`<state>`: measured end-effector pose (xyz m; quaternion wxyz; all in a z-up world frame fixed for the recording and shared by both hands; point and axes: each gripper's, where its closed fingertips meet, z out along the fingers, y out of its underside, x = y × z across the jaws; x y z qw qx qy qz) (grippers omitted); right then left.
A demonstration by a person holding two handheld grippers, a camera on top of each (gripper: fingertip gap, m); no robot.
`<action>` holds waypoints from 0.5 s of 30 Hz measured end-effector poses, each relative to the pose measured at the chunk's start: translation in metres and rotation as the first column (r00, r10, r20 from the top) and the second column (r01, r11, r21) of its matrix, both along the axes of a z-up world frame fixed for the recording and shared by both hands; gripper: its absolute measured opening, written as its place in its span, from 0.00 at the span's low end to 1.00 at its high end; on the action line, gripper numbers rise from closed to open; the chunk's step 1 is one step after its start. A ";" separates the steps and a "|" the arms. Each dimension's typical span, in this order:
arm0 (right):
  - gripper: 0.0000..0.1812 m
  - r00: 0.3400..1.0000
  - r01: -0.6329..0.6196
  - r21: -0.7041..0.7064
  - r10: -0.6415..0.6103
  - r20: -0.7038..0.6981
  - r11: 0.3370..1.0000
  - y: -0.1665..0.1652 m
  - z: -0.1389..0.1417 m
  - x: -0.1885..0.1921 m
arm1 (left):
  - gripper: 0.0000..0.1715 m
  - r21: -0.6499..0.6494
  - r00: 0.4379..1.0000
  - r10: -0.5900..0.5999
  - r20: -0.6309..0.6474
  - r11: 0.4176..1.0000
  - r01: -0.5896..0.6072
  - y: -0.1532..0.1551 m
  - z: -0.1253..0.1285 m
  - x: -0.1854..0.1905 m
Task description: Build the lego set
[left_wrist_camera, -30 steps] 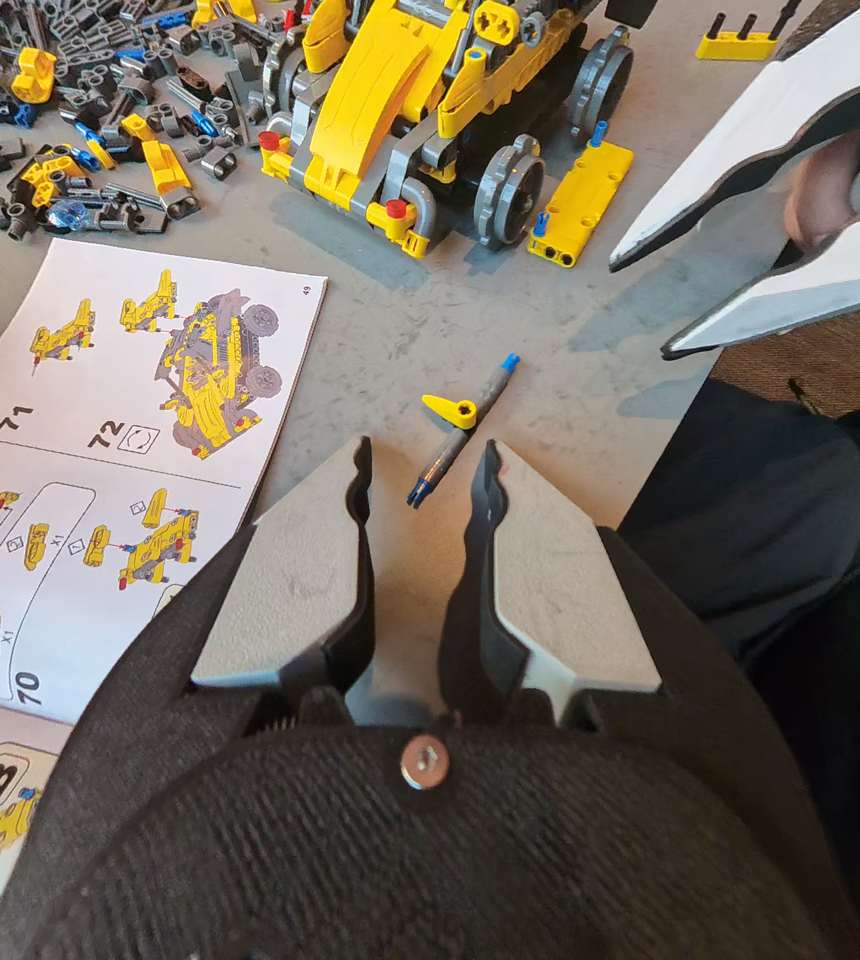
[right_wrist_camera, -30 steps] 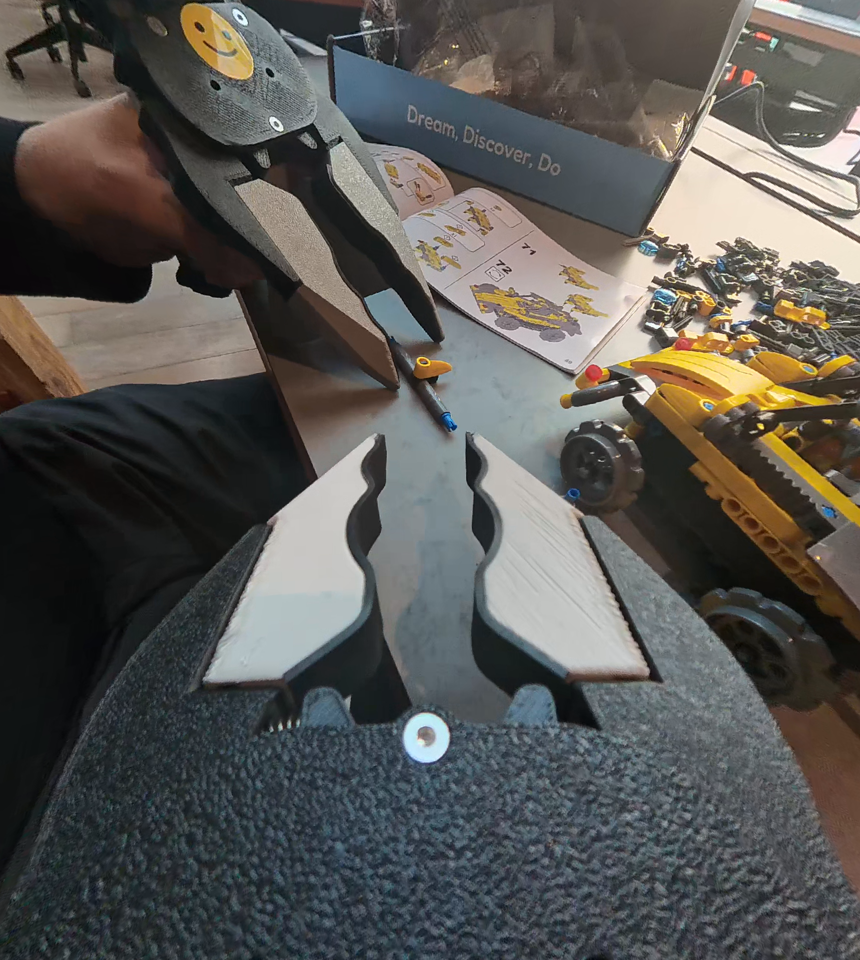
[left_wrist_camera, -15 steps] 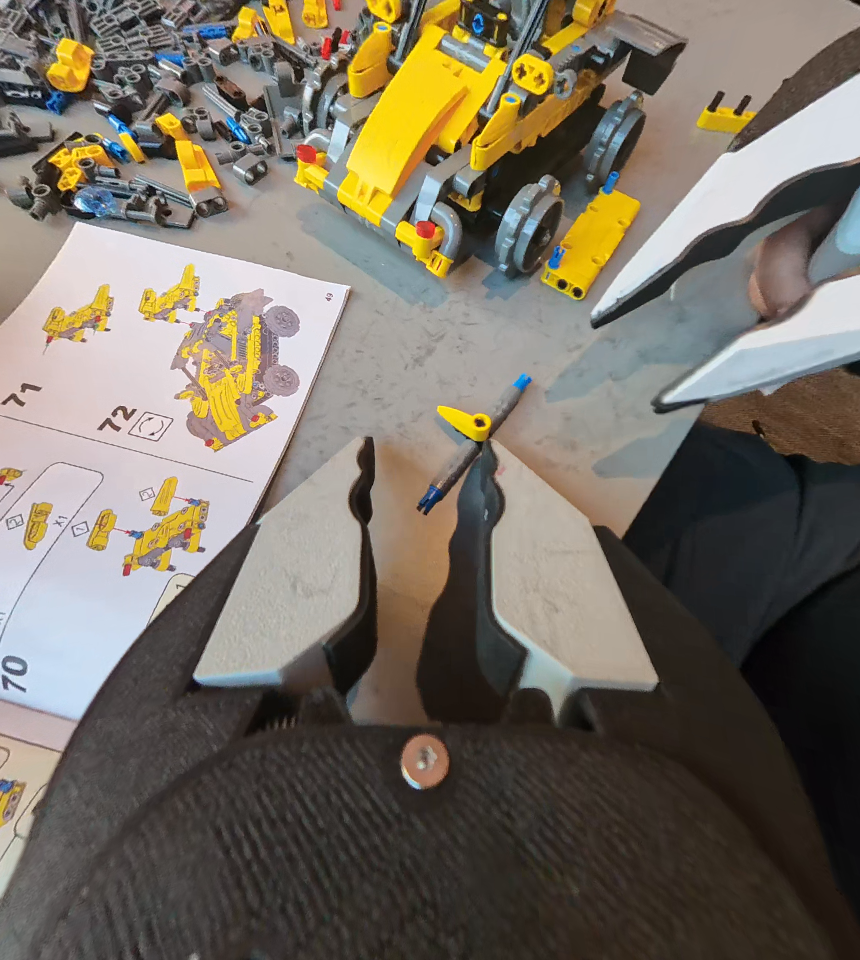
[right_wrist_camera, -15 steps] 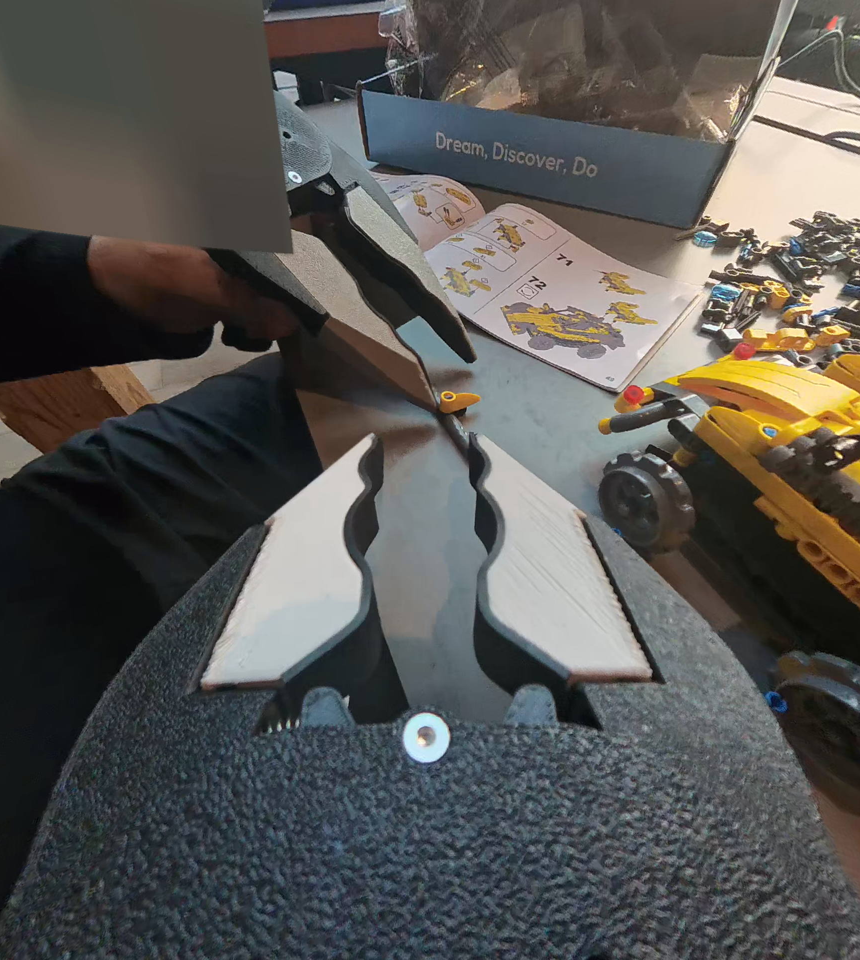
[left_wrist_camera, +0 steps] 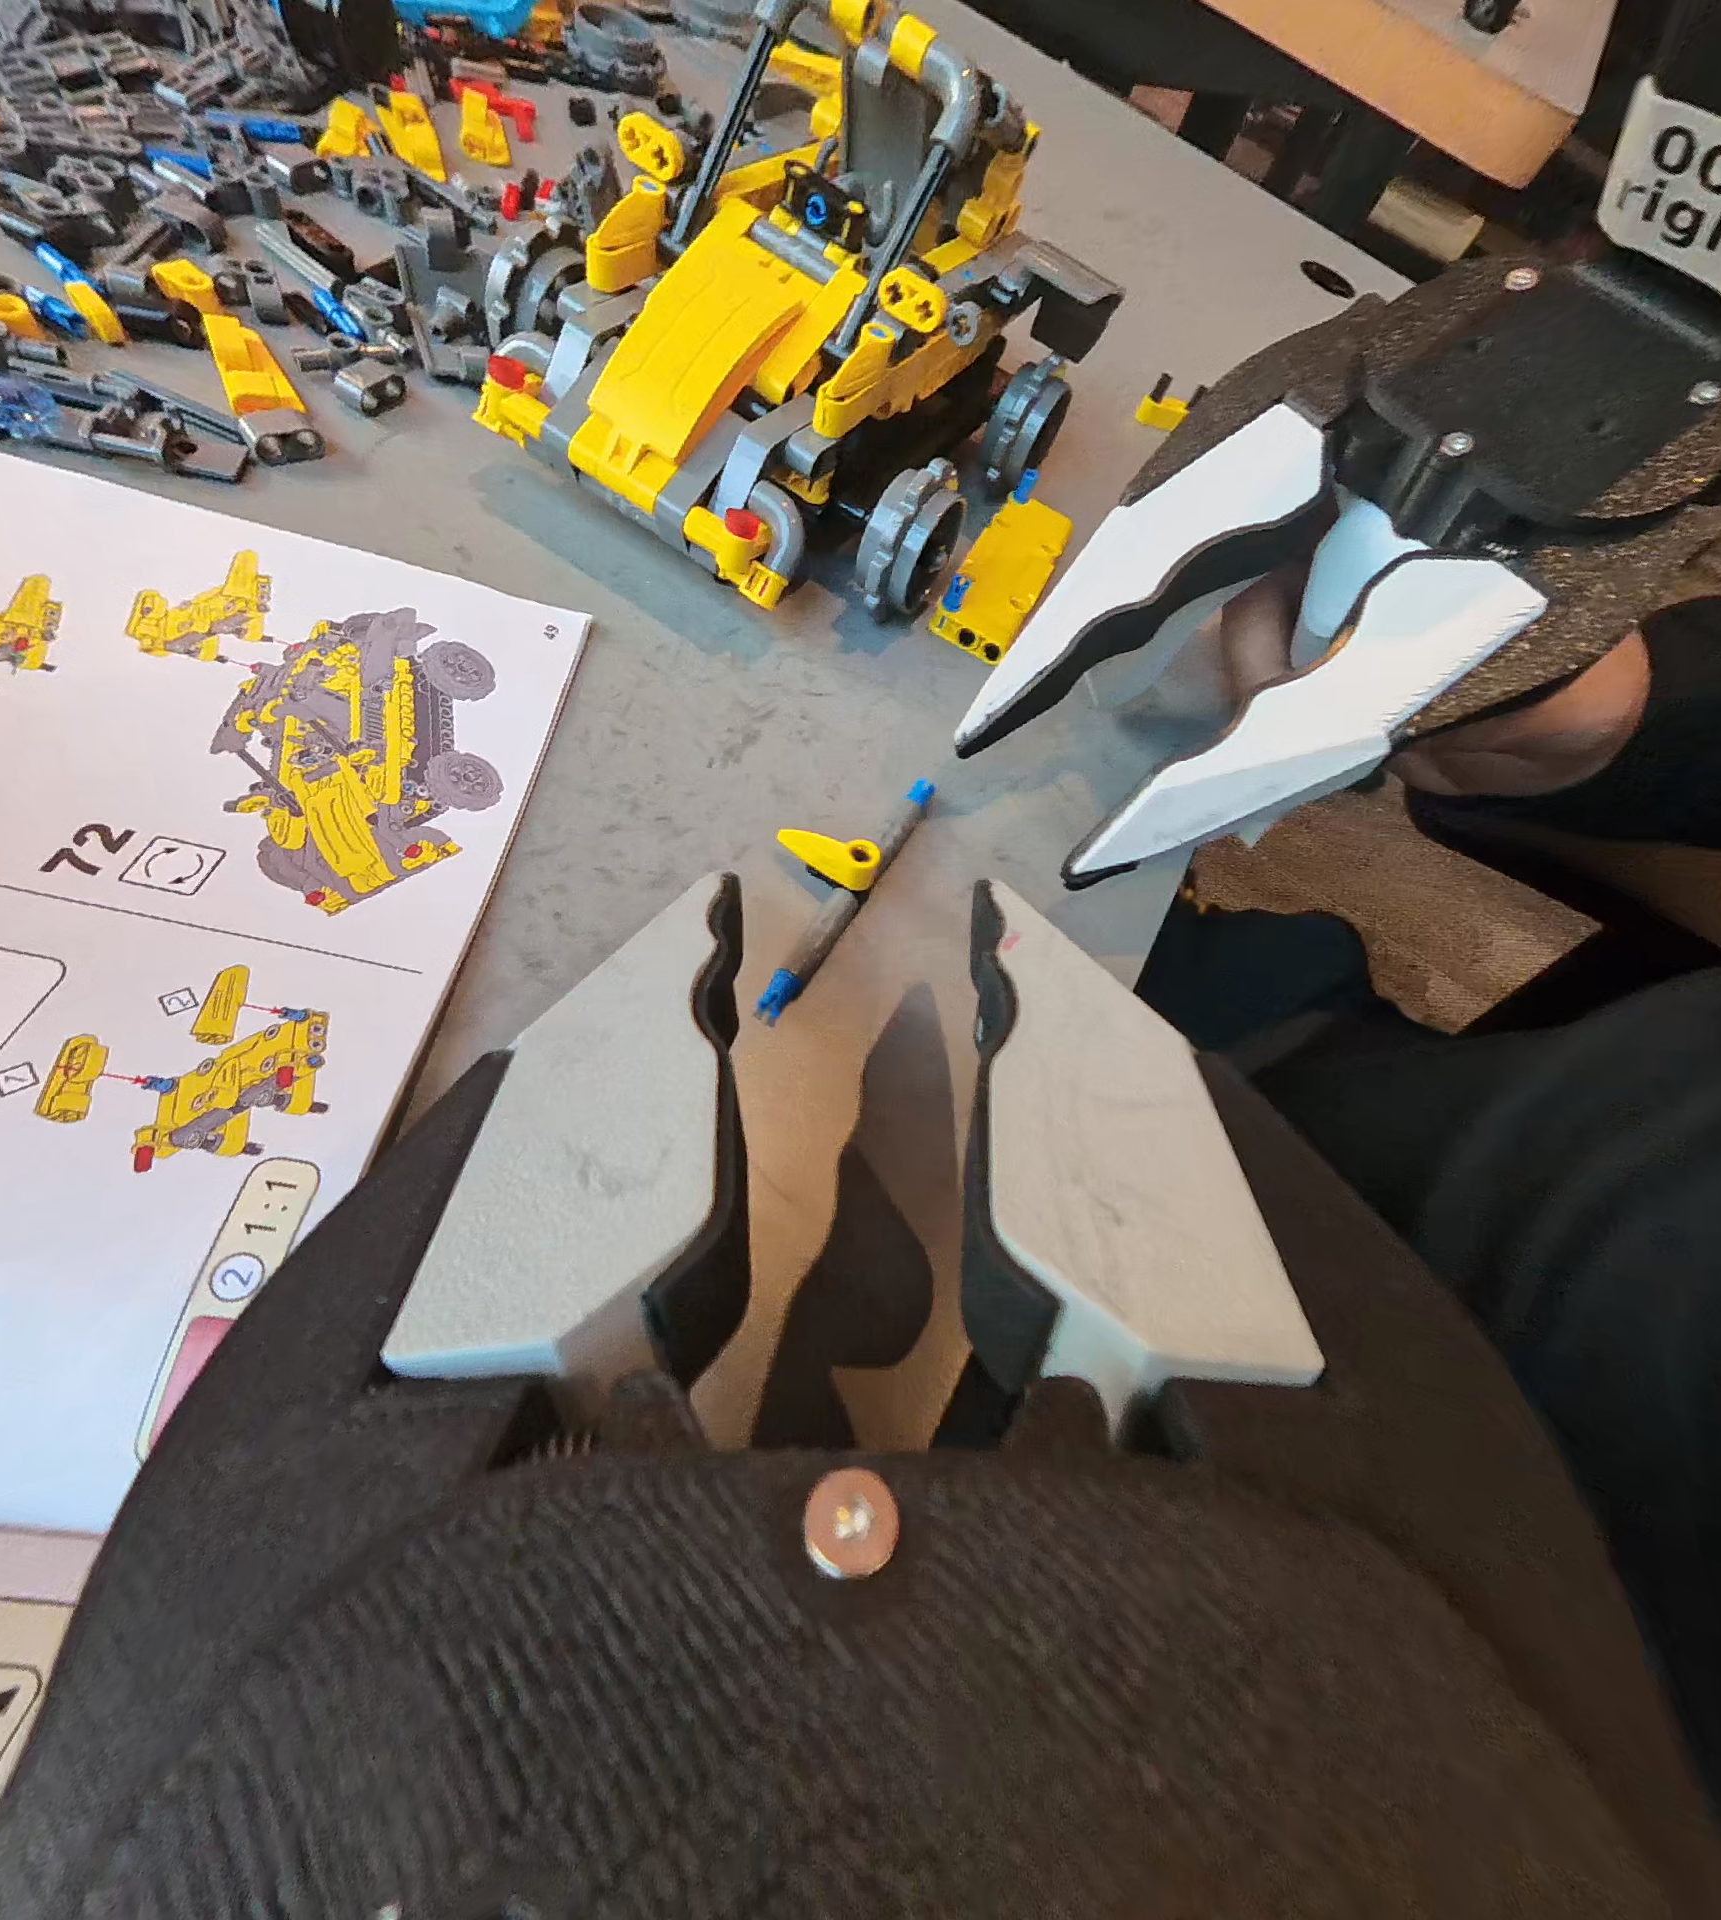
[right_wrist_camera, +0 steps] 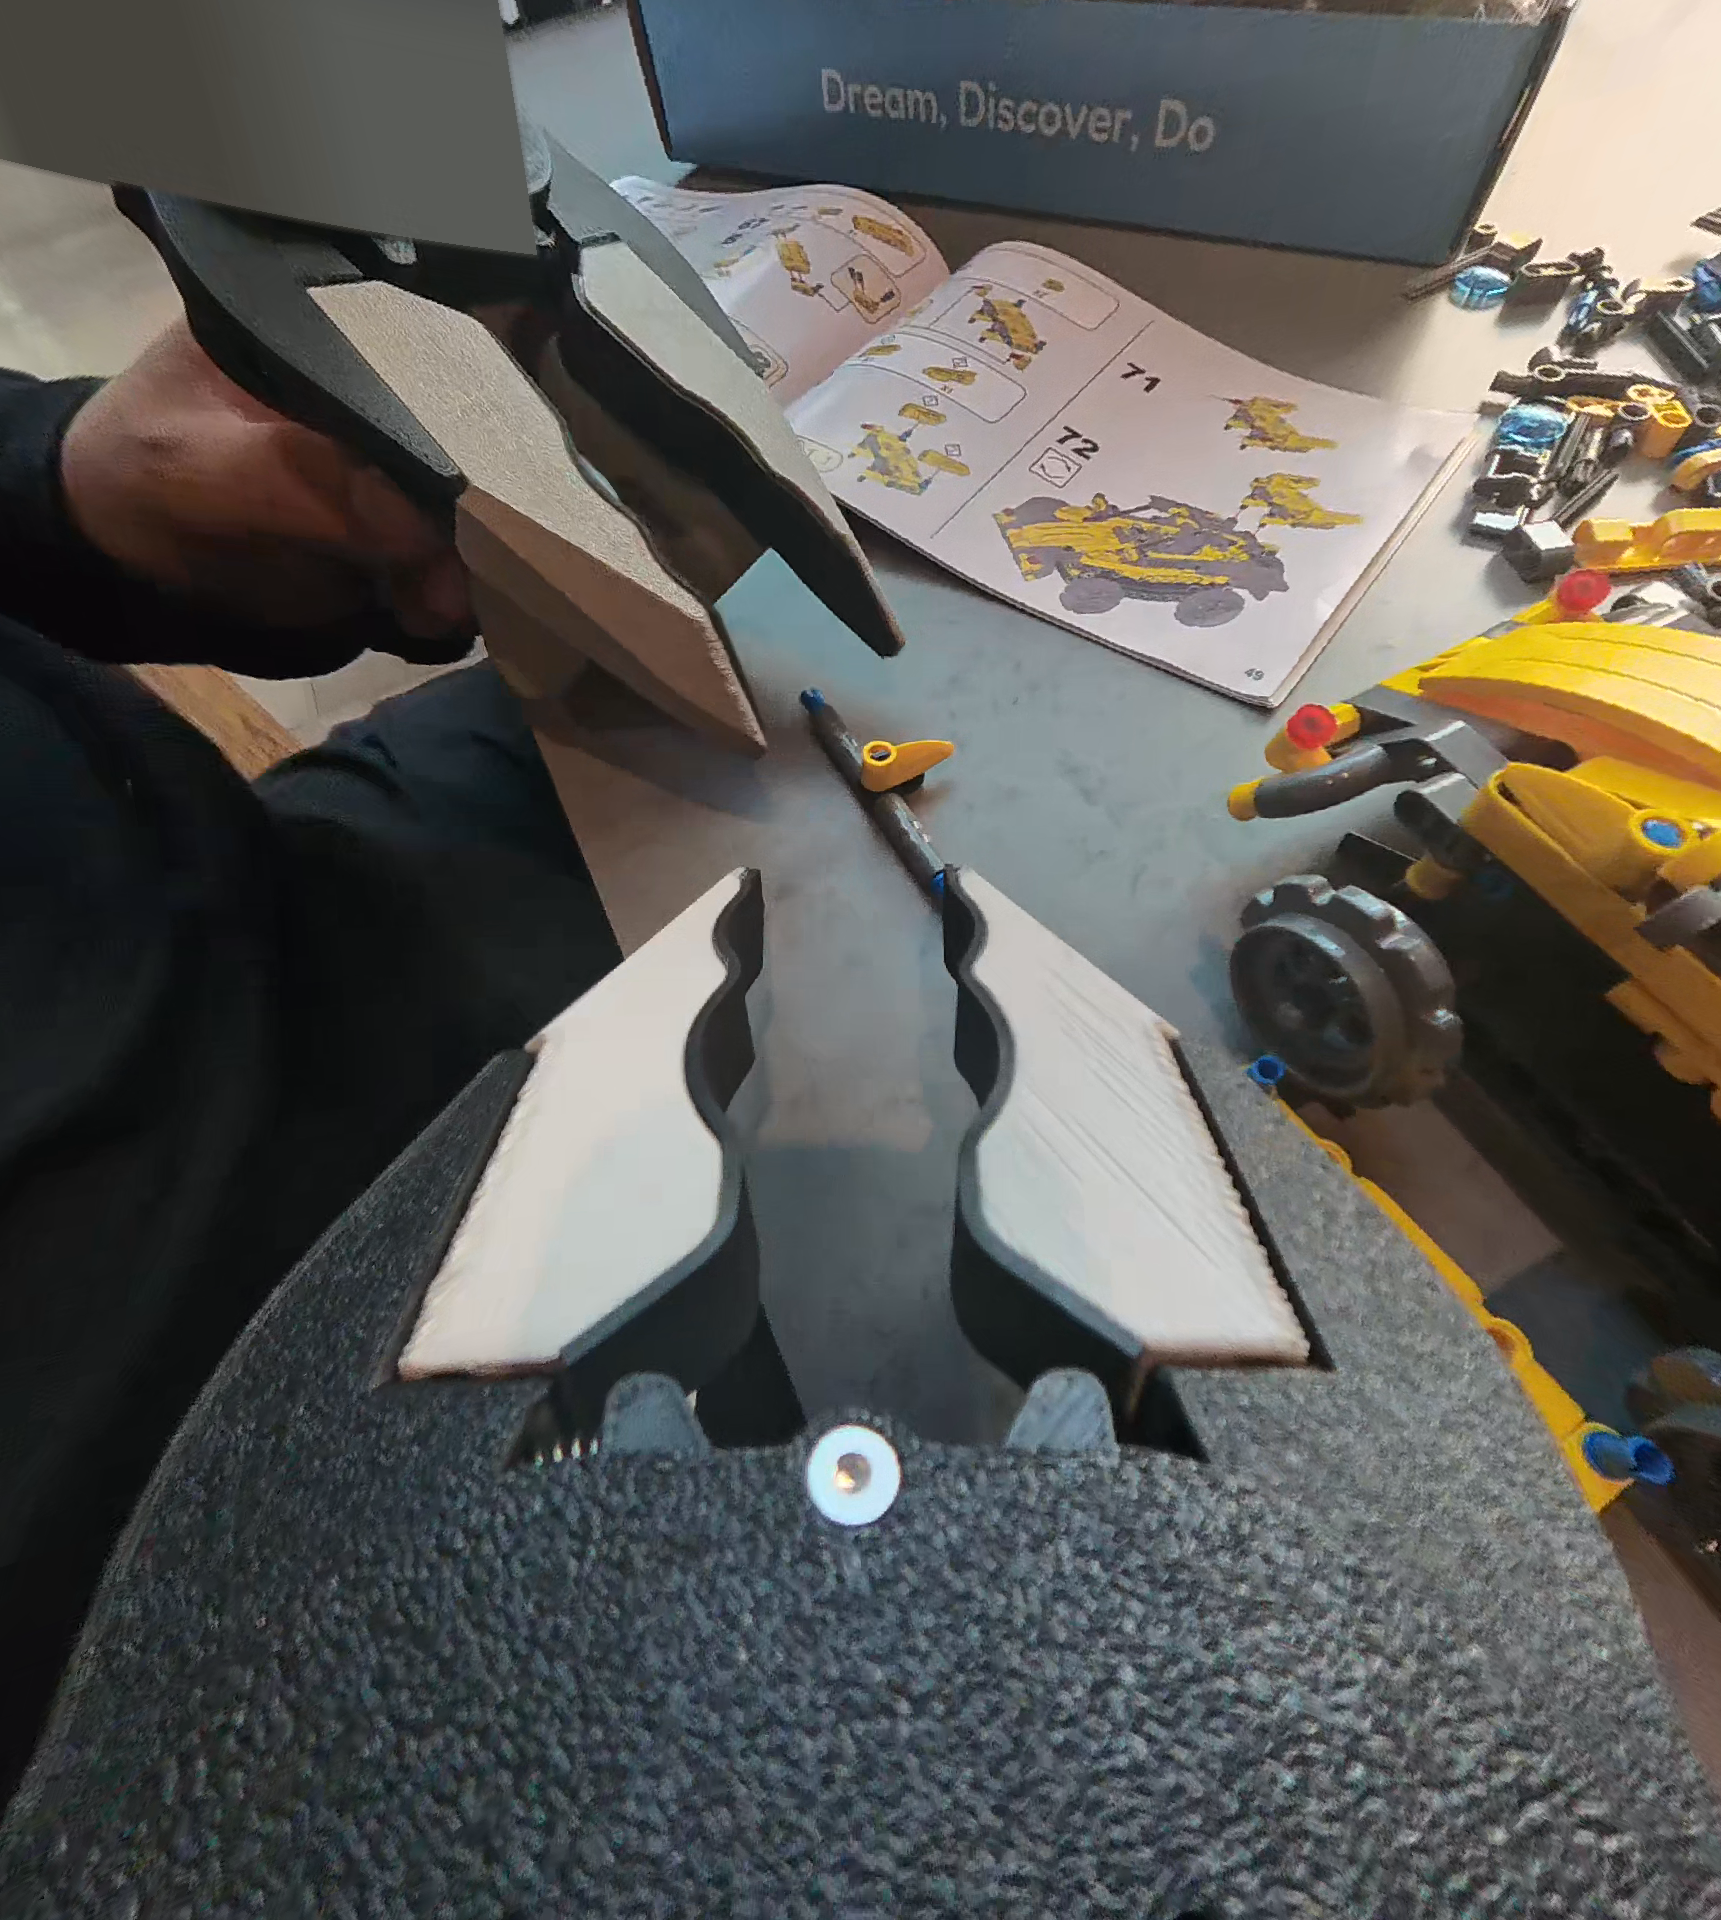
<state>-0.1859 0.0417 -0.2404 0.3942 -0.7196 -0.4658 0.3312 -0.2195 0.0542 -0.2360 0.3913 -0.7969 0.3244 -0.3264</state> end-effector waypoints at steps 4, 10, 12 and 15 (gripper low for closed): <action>0.19 1.000 -0.015 0.052 0.015 -0.005 0.999 -0.003 0.002 0.000 | 0.26 0.049 1.000 -0.006 -0.031 0.999 0.007 -0.002 0.000 0.000; 0.17 0.997 0.029 0.112 -0.020 -0.074 0.993 0.000 0.012 0.003 | 0.28 -0.039 0.999 -0.046 -0.016 0.998 0.046 -0.005 -0.005 0.003; 0.17 0.995 0.047 0.148 -0.033 -0.093 0.988 0.001 0.016 0.006 | 0.22 -0.050 0.997 -0.076 -0.010 0.996 0.076 -0.009 -0.004 0.003; 0.16 0.993 0.085 0.200 -0.066 -0.100 0.976 0.000 0.023 0.014 | 0.20 -0.046 0.994 -0.091 -0.067 0.995 0.088 -0.010 -0.009 -0.002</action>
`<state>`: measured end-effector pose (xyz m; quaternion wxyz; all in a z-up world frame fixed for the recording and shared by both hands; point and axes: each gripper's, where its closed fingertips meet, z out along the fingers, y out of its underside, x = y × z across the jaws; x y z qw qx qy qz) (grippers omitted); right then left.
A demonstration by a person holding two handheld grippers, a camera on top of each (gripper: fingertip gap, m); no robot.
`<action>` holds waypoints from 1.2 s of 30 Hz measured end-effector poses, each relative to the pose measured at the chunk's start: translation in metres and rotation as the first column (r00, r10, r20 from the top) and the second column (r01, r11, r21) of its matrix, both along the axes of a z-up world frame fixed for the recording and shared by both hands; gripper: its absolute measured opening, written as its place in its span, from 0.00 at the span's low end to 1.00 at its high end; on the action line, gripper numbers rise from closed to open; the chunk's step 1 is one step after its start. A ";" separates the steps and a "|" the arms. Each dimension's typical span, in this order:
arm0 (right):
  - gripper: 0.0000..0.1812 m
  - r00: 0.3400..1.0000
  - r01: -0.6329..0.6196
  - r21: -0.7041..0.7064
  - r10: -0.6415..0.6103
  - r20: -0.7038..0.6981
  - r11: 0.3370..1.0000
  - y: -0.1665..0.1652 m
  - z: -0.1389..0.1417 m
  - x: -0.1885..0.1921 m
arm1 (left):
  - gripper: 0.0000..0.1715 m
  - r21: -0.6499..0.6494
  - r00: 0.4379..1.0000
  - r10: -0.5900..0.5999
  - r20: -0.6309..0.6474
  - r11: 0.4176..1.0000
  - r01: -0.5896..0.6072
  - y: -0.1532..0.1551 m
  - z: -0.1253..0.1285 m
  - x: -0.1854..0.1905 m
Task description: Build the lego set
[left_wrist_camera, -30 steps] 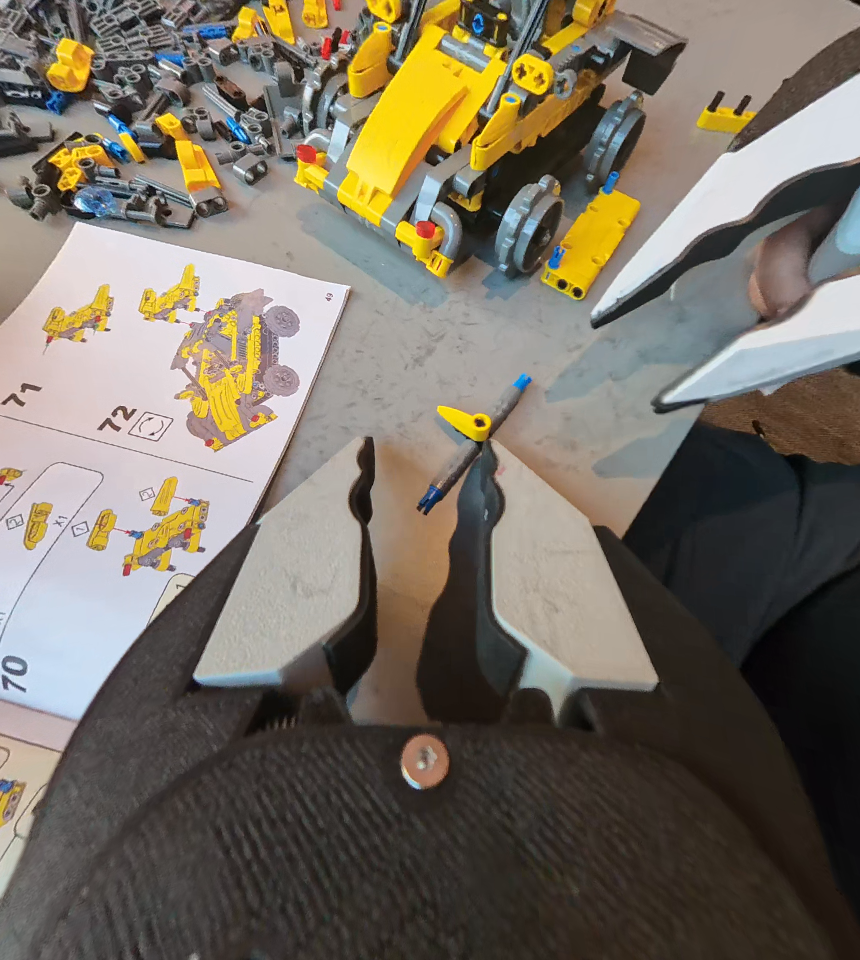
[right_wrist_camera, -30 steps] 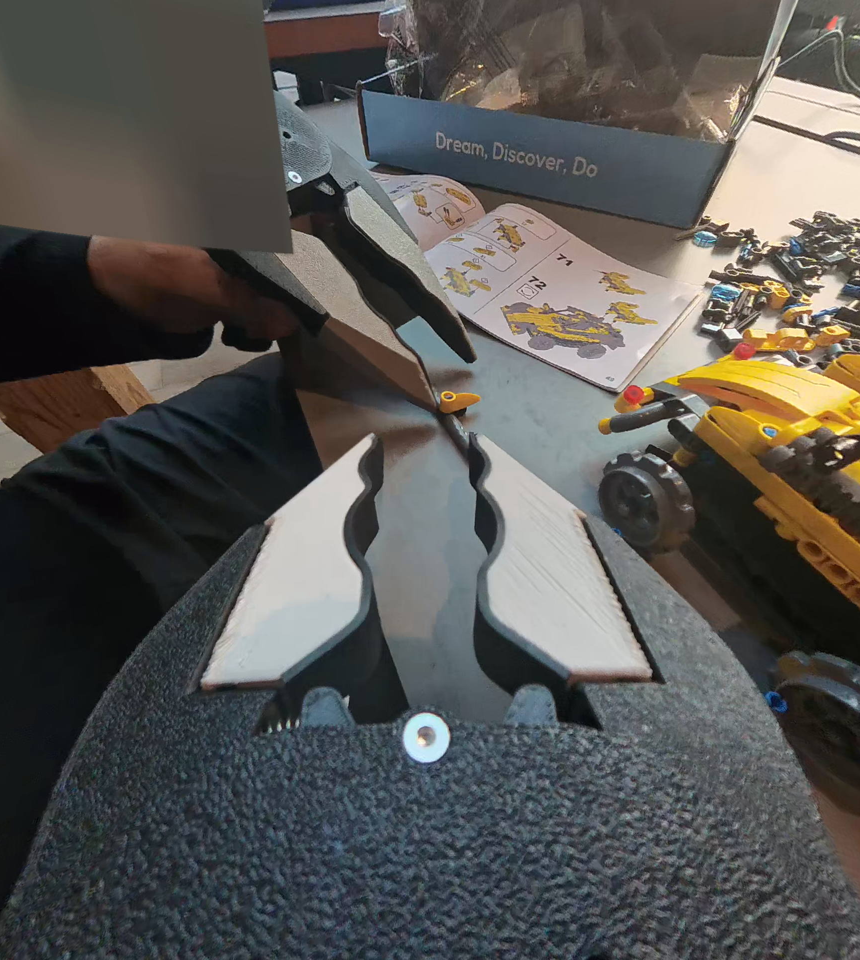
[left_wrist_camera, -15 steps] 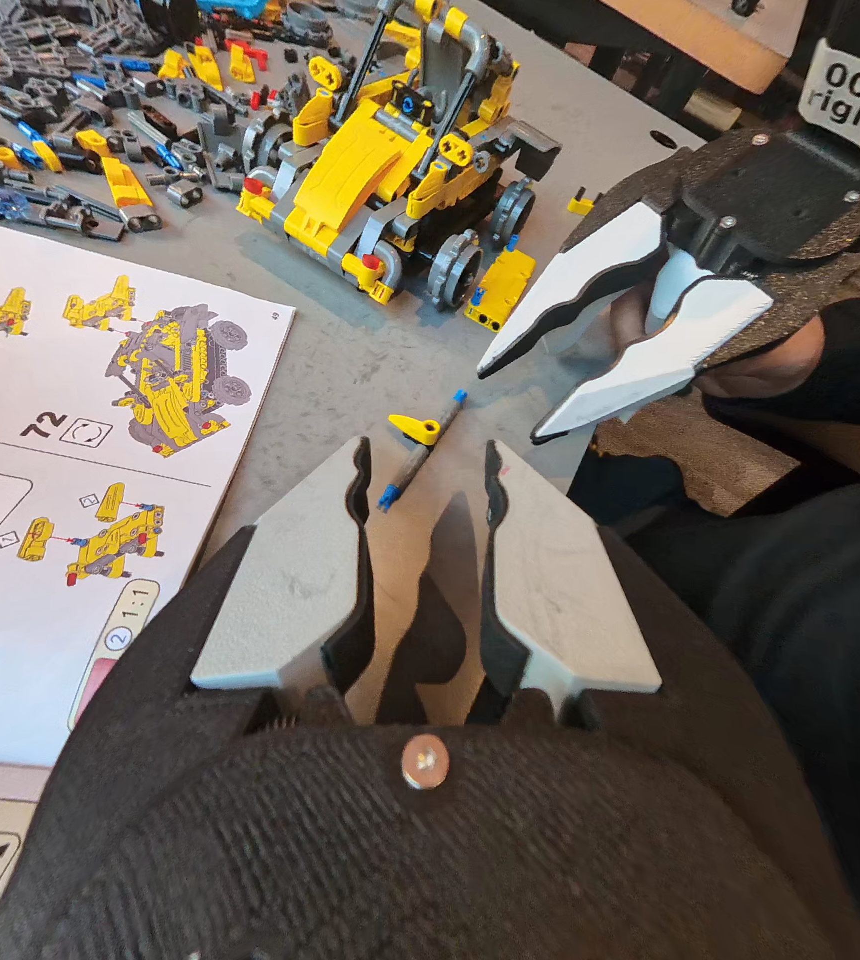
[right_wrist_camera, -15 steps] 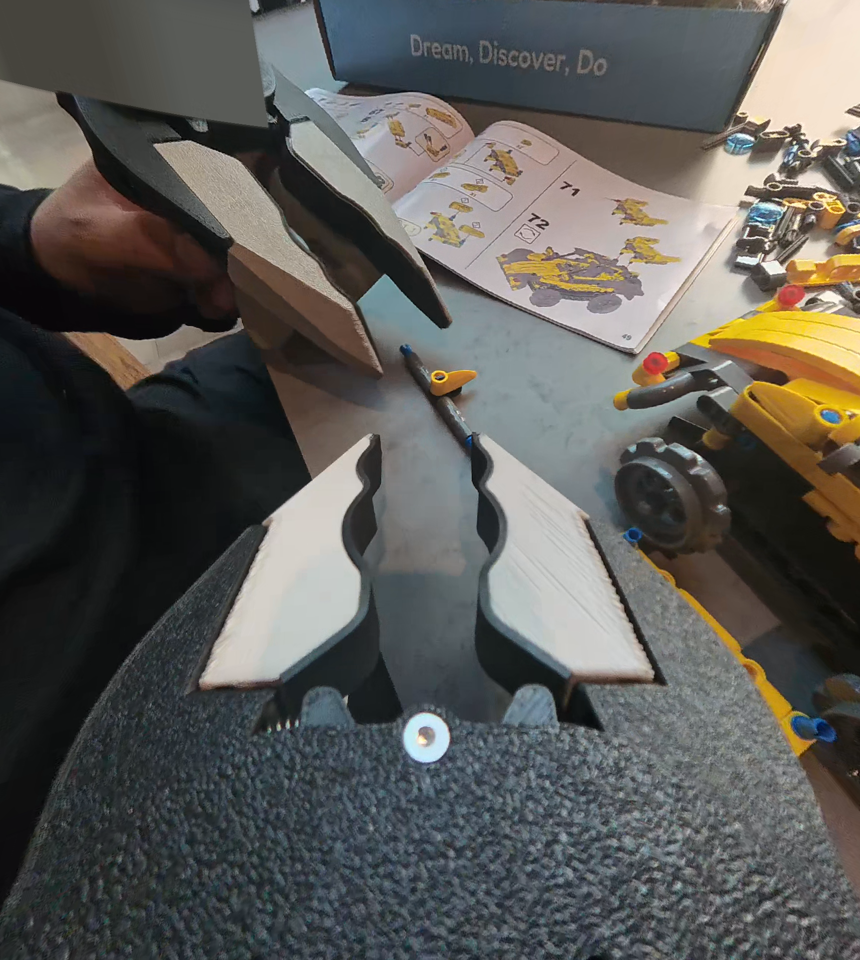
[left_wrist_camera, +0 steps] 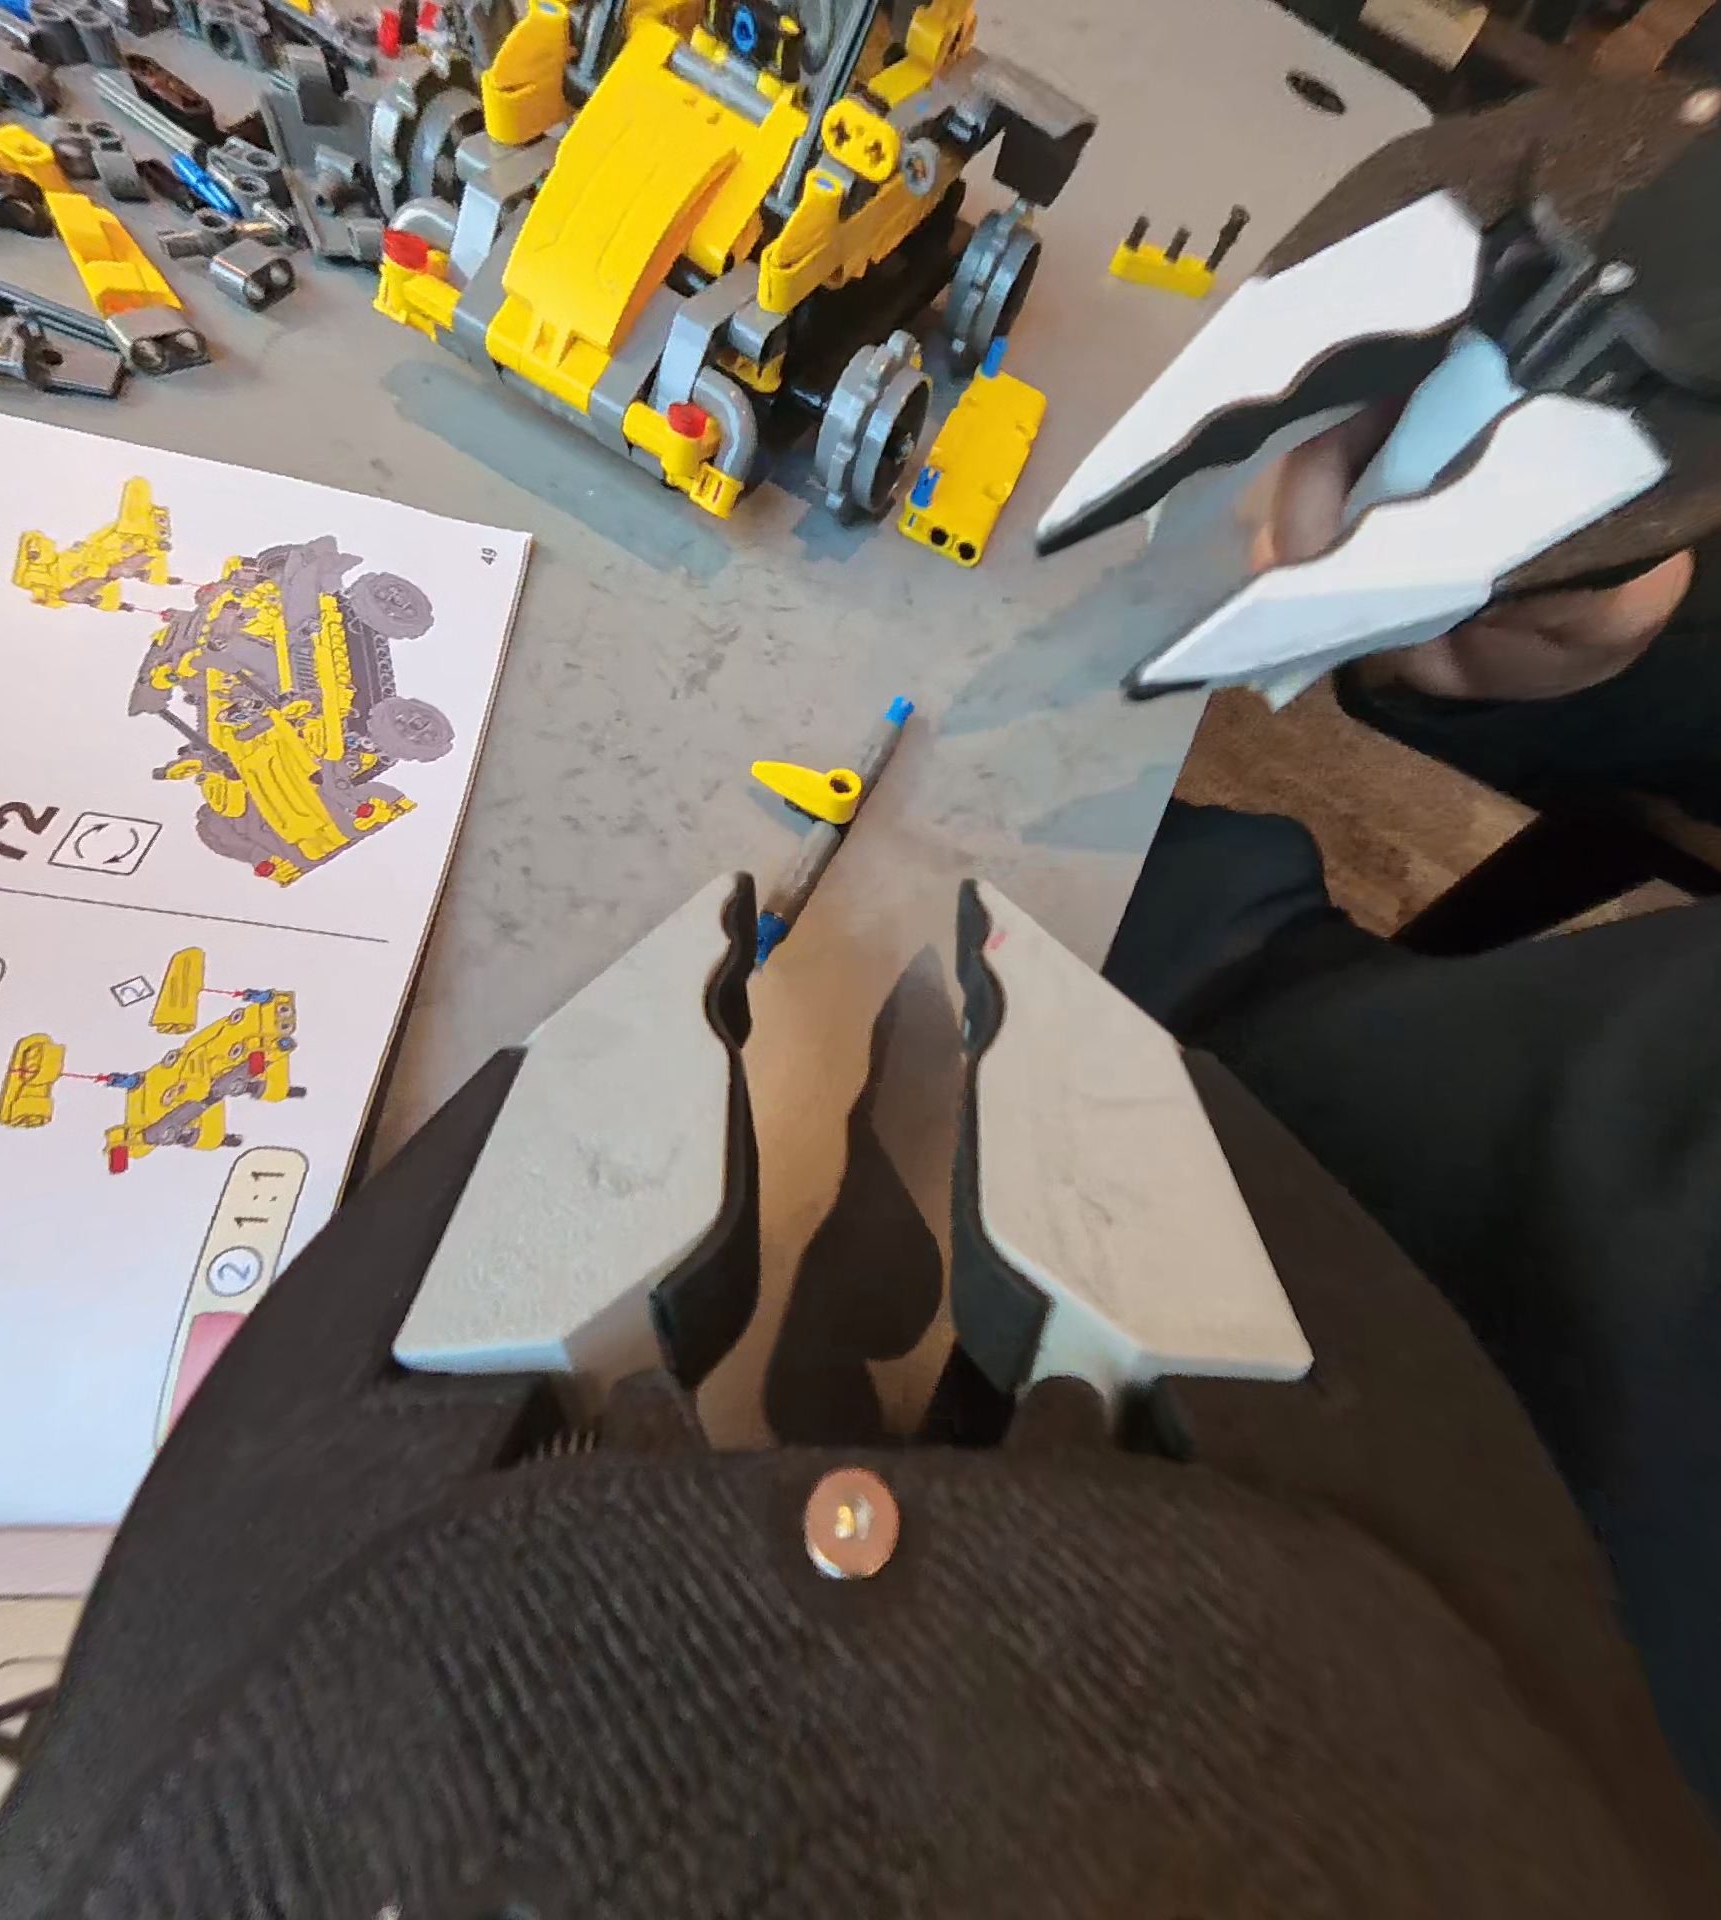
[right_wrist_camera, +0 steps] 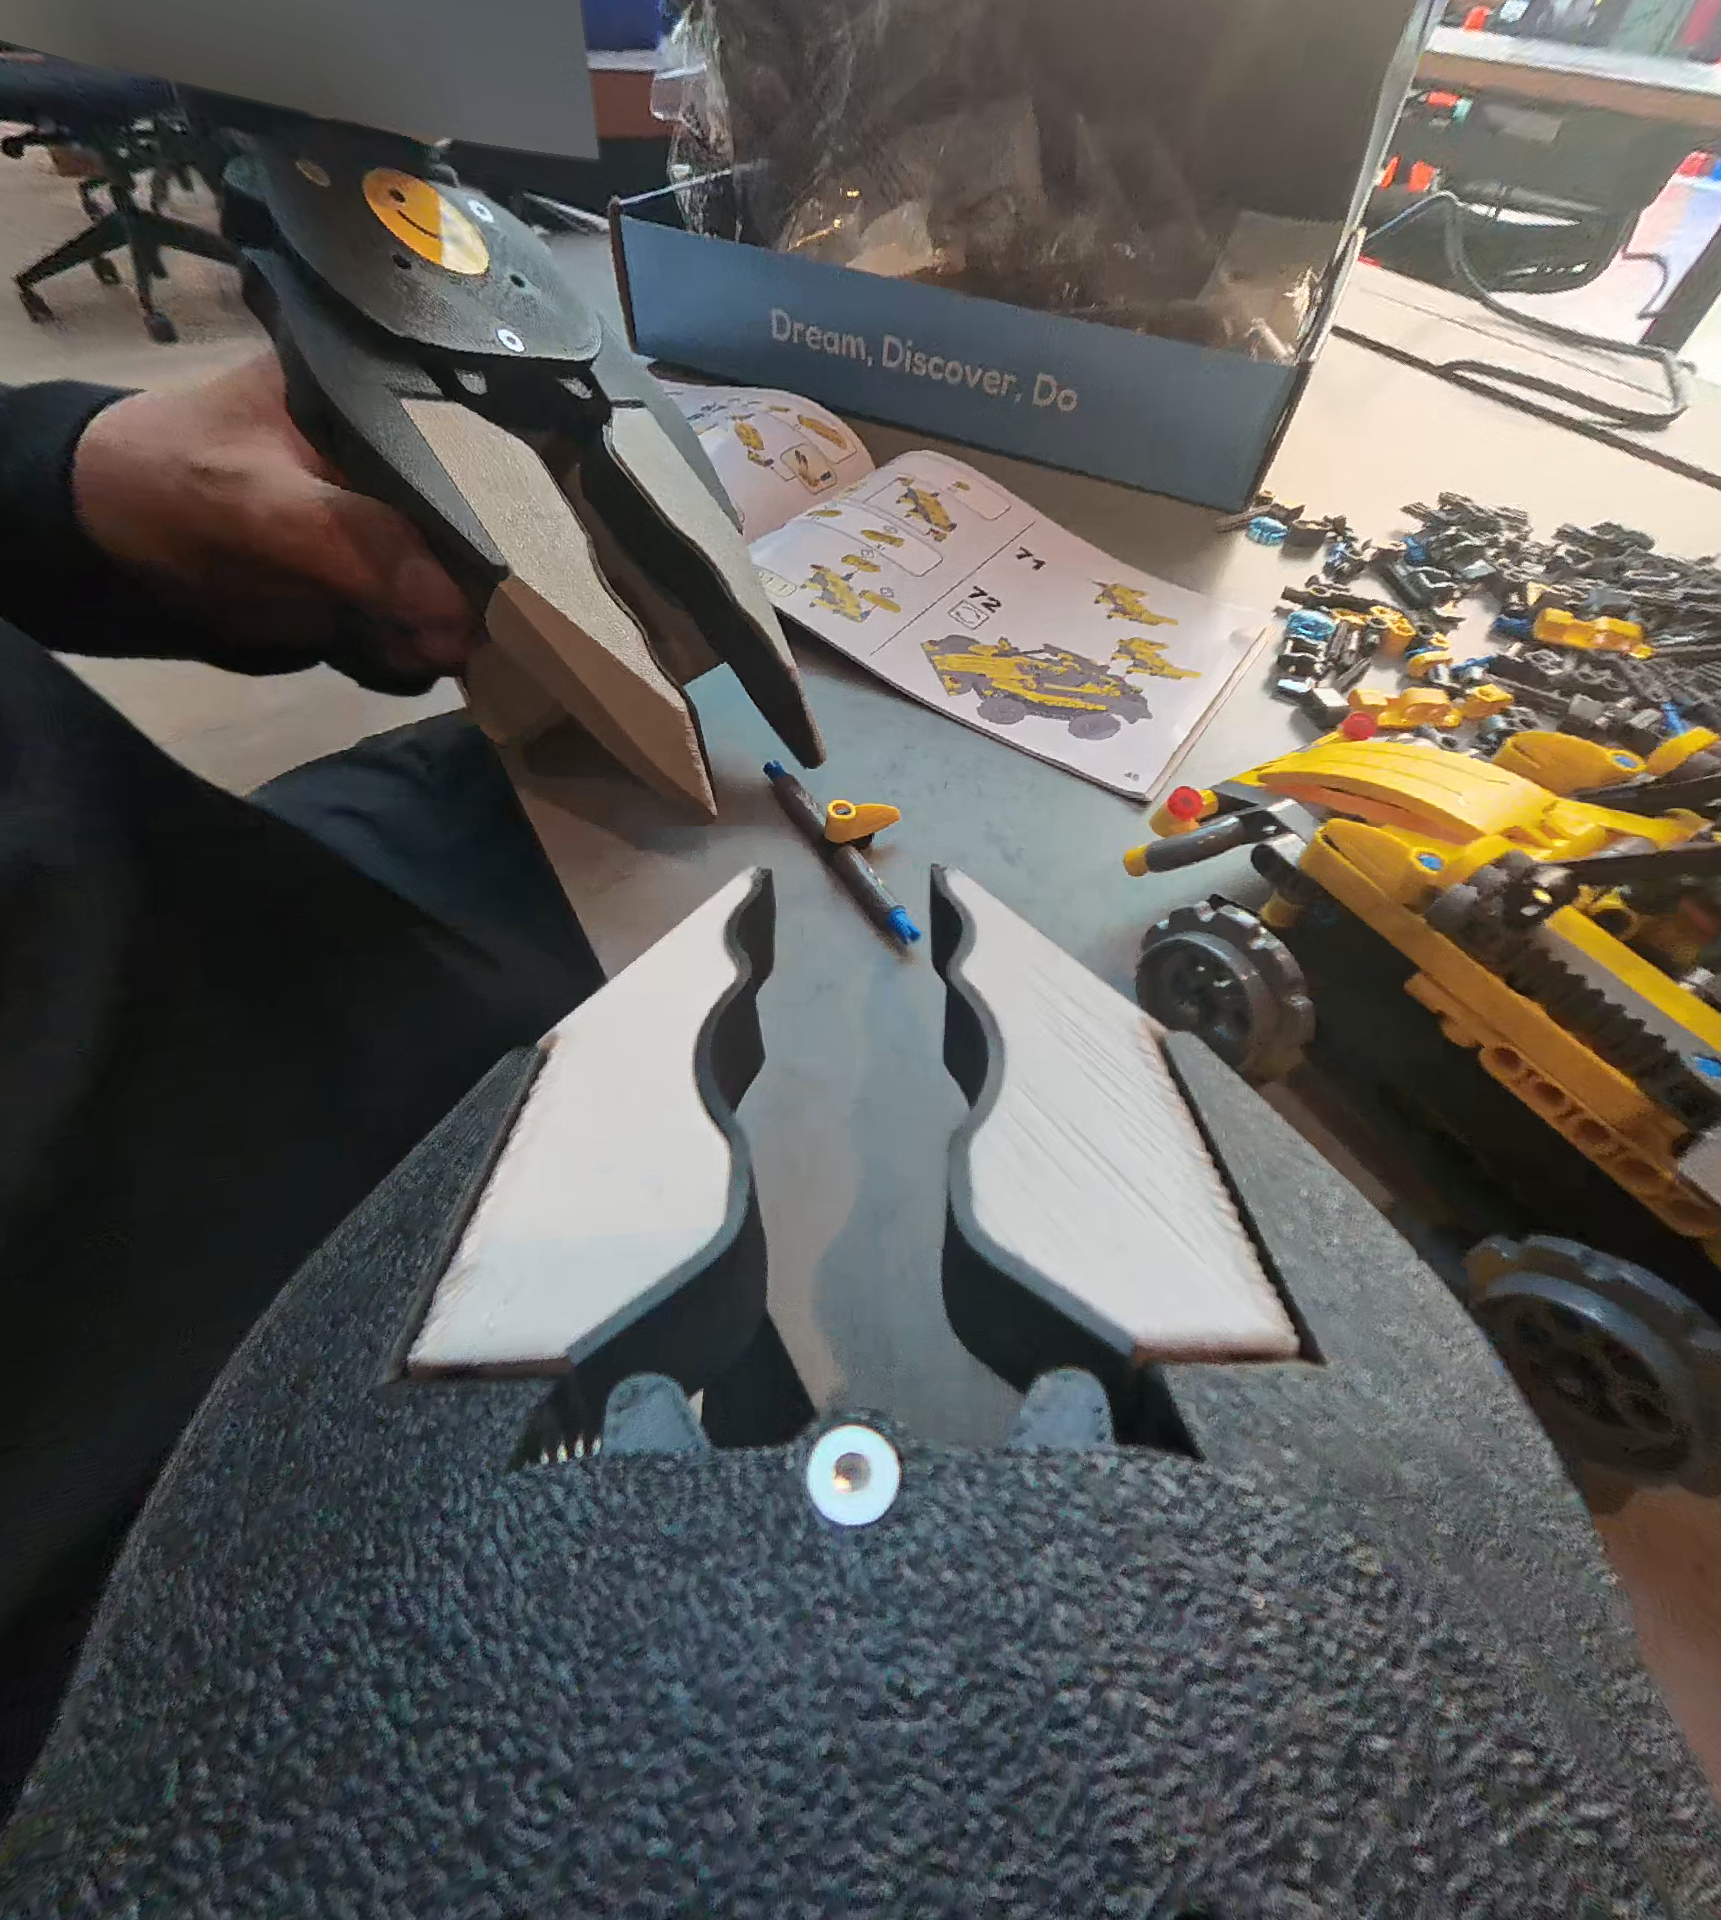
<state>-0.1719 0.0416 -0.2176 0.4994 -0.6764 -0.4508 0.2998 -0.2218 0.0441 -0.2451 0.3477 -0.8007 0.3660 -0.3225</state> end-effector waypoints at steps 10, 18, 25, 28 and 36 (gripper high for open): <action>0.22 0.940 0.296 -0.043 -0.283 0.192 0.954 0.026 -0.004 0.063 | 0.19 0.052 0.985 -0.029 -0.171 0.998 0.038 0.010 -0.006 -0.004; 0.24 0.915 0.308 -0.125 -0.257 0.311 0.943 0.036 -0.023 0.059 | 0.03 0.045 0.977 -0.047 -0.210 0.997 0.058 0.014 -0.013 -0.005; 0.24 0.903 0.326 -0.186 -0.247 0.352 0.927 0.042 -0.037 0.048 | 0.02 0.081 0.970 -0.070 -0.233 0.993 0.091 0.005 -0.013 -0.005; 0.24 0.911 0.310 -0.210 -0.226 0.345 0.927 0.038 -0.036 0.039 | 0.02 0.148 0.960 -0.058 -0.273 0.984 0.101 0.002 -0.013 -0.005; 0.23 0.949 0.220 -0.283 -0.138 0.283 0.934 0.024 -0.034 0.000 | 0.02 0.310 0.950 -0.018 -0.310 0.943 0.119 -0.013 -0.010 -0.014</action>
